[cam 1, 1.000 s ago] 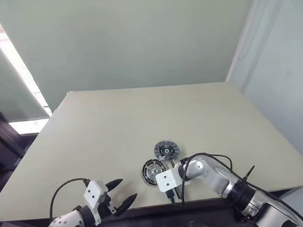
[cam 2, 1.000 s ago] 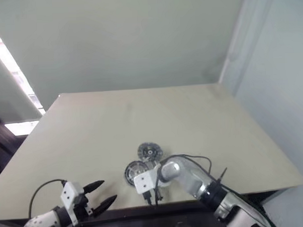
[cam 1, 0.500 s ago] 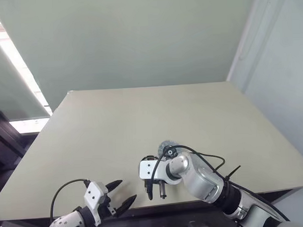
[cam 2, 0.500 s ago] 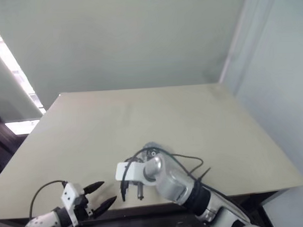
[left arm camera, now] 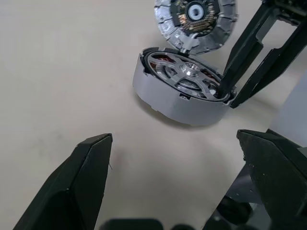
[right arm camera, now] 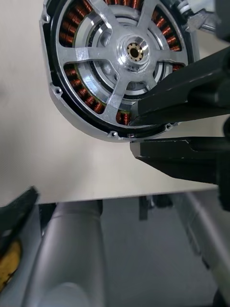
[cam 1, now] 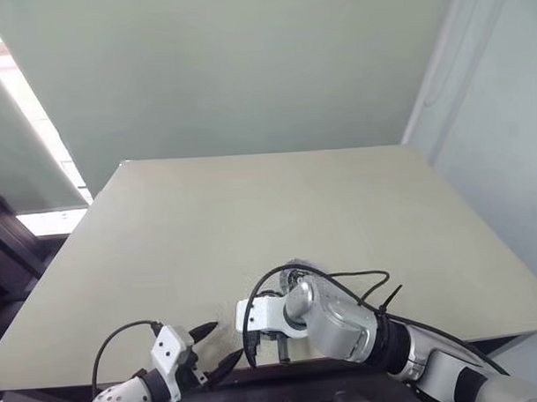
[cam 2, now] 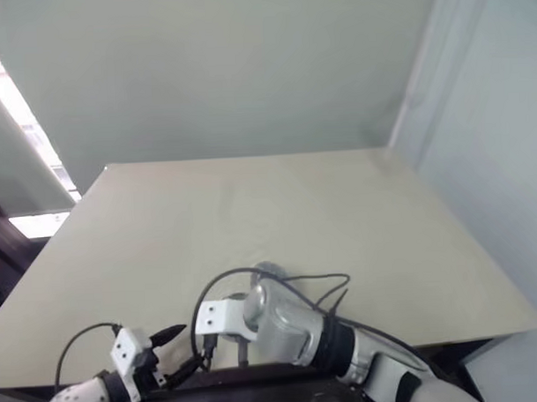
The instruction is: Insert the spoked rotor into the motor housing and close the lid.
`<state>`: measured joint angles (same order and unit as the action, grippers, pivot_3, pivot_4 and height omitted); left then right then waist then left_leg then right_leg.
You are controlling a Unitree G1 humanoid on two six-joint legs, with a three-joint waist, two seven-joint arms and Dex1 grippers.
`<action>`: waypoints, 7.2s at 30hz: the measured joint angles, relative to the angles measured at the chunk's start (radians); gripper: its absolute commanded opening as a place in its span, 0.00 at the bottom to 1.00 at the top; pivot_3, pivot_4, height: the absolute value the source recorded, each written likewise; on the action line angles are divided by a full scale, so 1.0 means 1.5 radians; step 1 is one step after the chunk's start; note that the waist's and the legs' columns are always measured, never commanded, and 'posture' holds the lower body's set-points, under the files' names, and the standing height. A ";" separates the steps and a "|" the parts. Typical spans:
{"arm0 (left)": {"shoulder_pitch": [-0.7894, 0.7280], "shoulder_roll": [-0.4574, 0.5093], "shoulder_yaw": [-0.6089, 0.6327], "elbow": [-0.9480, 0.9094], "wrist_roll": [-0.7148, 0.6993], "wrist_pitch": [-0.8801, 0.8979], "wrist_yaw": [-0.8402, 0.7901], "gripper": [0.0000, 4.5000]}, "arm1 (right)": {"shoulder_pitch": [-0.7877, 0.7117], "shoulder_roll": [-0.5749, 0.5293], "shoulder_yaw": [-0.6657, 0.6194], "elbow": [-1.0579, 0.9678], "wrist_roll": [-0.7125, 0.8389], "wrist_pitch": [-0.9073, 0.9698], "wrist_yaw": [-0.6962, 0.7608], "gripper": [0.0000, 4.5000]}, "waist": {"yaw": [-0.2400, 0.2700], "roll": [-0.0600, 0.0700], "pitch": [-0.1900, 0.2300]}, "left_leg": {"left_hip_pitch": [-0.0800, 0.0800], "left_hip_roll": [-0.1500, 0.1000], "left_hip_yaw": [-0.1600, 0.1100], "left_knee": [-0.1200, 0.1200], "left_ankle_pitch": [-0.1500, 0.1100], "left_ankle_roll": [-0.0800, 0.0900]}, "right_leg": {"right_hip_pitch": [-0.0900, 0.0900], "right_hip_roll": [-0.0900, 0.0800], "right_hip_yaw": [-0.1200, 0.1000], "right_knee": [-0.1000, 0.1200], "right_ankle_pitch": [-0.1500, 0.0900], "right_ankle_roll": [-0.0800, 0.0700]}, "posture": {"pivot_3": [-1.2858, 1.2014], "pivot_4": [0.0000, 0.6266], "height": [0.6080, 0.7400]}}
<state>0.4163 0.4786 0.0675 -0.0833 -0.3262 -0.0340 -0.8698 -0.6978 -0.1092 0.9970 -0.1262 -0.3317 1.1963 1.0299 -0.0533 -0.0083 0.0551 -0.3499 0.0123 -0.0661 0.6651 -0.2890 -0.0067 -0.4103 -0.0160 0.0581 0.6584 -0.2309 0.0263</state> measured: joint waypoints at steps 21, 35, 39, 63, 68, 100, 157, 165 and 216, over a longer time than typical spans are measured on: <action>-0.003 -0.010 -0.013 0.006 0.007 -0.007 0.010 1.00 | -0.004 0.056 -0.060 0.027 0.174 0.092 -0.158 0.02 | -0.001 0.000 0.000 | 0.000 0.000 0.000 0.000 0.000 0.000 | 0.000 0.000 0.000 0.000 0.000 0.000 | 0.52 0.00 1.00; -0.002 -0.009 -0.013 0.005 0.008 -0.004 0.013 1.00 | -0.001 0.079 -0.108 0.026 0.245 0.120 -0.255 0.02 | -0.001 0.000 0.000 | -0.006 0.000 0.000 0.000 0.000 0.000 | -0.005 0.000 0.000 0.000 0.001 0.002 | 0.52 0.00 1.00; -0.004 -0.009 -0.013 0.004 0.008 -0.002 0.013 1.00 | -0.001 0.078 -0.108 0.026 0.261 0.121 -0.269 0.02 | -0.001 0.000 0.000 | -0.007 0.000 0.000 0.000 0.000 0.000 | -0.005 0.000 0.000 0.000 0.001 0.002 | 0.52 0.00 1.00; 0.014 -0.010 -0.012 -0.003 0.000 0.002 0.013 1.00 | -0.029 -0.010 -0.169 -0.099 0.366 0.077 -0.262 1.00 | -0.001 0.000 0.000 | -0.006 0.000 0.000 0.001 0.000 0.000 | -0.005 0.000 0.000 0.000 0.001 0.002 | 0.52 0.00 1.00; 0.030 -0.011 -0.007 -0.016 -0.008 0.004 0.014 1.00 | 0.002 -0.061 -0.254 -0.147 0.384 -0.047 -0.245 1.00 | -0.001 0.000 -0.001 | -0.006 0.000 0.000 0.001 0.000 0.000 | -0.005 0.000 0.000 0.000 0.001 0.002 | 0.52 0.00 1.00; 0.055 0.004 0.052 -0.077 -0.056 0.054 0.026 0.01 | 0.110 -0.250 -0.311 0.001 0.202 -0.382 -0.195 1.00 | 0.000 0.000 -0.002 | -0.005 0.000 0.002 0.002 0.000 0.000 | -0.003 0.001 0.002 0.000 0.000 0.000 | 0.52 0.00 1.00; 0.053 -0.003 0.063 -0.095 -0.053 0.063 0.035 0.01 | 0.121 0.010 -0.392 0.044 0.443 -0.254 -0.095 1.00 | -0.001 0.001 -0.001 | -0.002 0.000 0.001 0.002 0.000 0.000 | 0.000 0.000 0.001 0.000 0.000 0.000 | 0.52 0.00 1.00; 0.058 -0.004 0.047 -0.095 -0.053 0.063 0.033 0.01 | 0.095 -0.023 -0.472 0.072 0.488 -0.288 -0.078 1.00 | -0.001 0.000 -0.001 | -0.002 0.000 0.001 0.002 0.000 0.000 | 0.000 0.001 0.002 0.000 0.000 0.000 | 0.52 0.00 1.00; 0.062 0.017 0.053 -0.095 -0.054 0.061 0.020 0.00 | 0.108 0.010 -0.367 0.389 0.297 -0.622 0.027 0.72 | -0.001 0.001 -0.001 | 0.001 0.000 0.002 0.001 0.000 0.000 | 0.002 0.001 0.002 0.000 0.000 0.000 | 0.52 0.00 1.00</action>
<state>0.5091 0.5041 0.1465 -0.2252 -0.4075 0.0581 -0.8404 -0.5352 -0.0949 0.4469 0.4579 0.1135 0.2629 1.0699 -0.0543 -0.0064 0.0530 -0.3484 0.0122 -0.0633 0.6672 -0.2889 -0.0064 -0.4077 -0.0149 0.0615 0.6592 -0.2307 0.0262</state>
